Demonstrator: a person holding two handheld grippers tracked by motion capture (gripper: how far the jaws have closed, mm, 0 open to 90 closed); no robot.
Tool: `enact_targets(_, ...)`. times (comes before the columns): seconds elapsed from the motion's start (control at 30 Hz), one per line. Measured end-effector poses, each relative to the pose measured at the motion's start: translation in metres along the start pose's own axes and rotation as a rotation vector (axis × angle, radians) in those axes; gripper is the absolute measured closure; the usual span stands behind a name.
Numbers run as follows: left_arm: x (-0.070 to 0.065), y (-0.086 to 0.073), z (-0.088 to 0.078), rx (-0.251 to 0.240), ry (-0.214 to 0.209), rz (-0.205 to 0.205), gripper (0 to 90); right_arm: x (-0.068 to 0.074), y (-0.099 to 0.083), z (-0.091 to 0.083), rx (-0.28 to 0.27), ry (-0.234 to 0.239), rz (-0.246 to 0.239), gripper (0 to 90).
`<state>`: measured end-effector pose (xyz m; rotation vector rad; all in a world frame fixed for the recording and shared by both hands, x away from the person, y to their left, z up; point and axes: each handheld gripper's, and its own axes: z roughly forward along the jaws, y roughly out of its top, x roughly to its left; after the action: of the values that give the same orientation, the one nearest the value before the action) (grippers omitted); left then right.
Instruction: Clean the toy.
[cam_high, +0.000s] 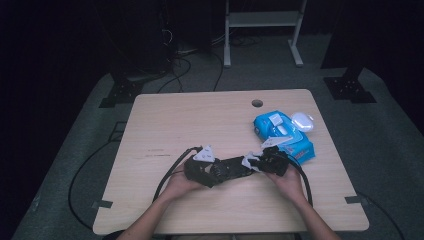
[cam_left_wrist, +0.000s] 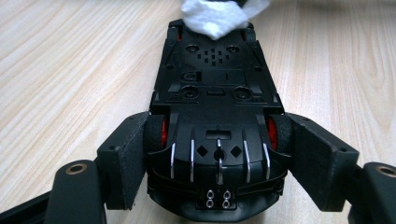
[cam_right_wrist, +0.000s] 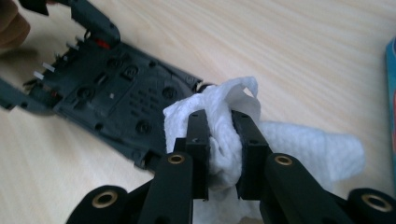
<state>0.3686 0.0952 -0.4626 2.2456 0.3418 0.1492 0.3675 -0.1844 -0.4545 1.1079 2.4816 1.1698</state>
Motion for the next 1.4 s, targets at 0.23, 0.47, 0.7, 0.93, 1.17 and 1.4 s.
enact_targets(0.23, 0.001, 0.0, 0.001, -0.007, -0.009, -0.006, 26.0, 0.017, 0.003, 0.002, -0.008, 0.109, -0.019, 79.1)
enact_targets(0.47, -0.004, 0.002, 0.008, 0.015, -0.006, 0.031, 26.0, 0.05, 0.027, 0.025, -0.01, 0.185, -0.092, 79.1)
enact_targets(0.7, -0.001, 0.0, 0.01, 0.026, -0.023, 0.011, 26.0, 0.05, 0.039, 0.037, -0.015, 0.114, -0.12, 79.9)
enact_targets(0.93, 0.002, 0.001, 0.01, 0.027, -0.023, -0.023, 24.0, 0.034, 0.03, 0.029, -0.032, 0.088, -0.07, 79.8)
enact_targets(1.17, 0.002, 0.001, 0.011, 0.049, -0.028, -0.021, 24.4, 0.038, 0.031, 0.029, -0.018, 0.072, -0.091, 79.8)
enact_targets(1.4, -0.004, 0.006, 0.01, 0.06, 0.017, 0.028, 24.6, 0.058, 0.044, 0.041, -0.019, 0.108, -0.126, 80.1)
